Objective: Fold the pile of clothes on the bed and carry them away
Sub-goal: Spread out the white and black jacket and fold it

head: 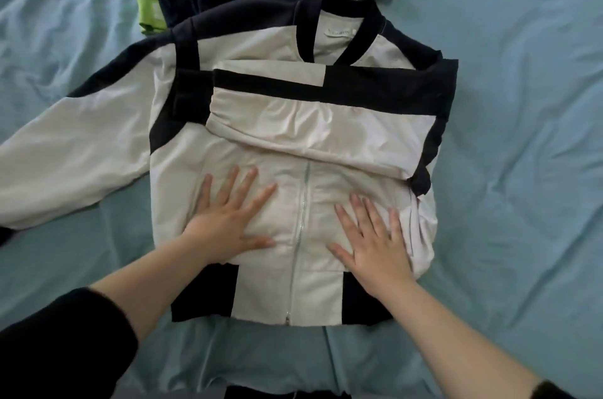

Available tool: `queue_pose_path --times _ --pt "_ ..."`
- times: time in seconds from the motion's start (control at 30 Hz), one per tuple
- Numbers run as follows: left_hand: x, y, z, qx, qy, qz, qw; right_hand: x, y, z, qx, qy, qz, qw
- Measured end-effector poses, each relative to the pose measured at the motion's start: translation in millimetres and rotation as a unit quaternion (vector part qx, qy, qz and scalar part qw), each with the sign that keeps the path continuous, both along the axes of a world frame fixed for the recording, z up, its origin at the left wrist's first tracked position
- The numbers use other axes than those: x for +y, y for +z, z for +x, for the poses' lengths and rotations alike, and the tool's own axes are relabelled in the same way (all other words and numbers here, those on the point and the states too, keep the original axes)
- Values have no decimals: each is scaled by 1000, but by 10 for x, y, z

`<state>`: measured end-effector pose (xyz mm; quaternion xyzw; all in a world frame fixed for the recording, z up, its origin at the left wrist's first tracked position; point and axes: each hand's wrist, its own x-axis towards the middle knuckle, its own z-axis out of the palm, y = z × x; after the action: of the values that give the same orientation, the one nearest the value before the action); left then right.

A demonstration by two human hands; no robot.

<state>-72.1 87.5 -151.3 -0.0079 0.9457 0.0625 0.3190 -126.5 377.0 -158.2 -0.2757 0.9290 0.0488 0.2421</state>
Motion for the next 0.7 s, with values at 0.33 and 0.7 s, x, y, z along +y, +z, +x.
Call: queue_pose_path --times 0.33,0.7 --pt "-11 446 443 48 195 0 980 241 602 189 21 -231 -272 934" --pt "176 555 1109 25 727 265 632 592 406 519 -240 -669 -330 622"
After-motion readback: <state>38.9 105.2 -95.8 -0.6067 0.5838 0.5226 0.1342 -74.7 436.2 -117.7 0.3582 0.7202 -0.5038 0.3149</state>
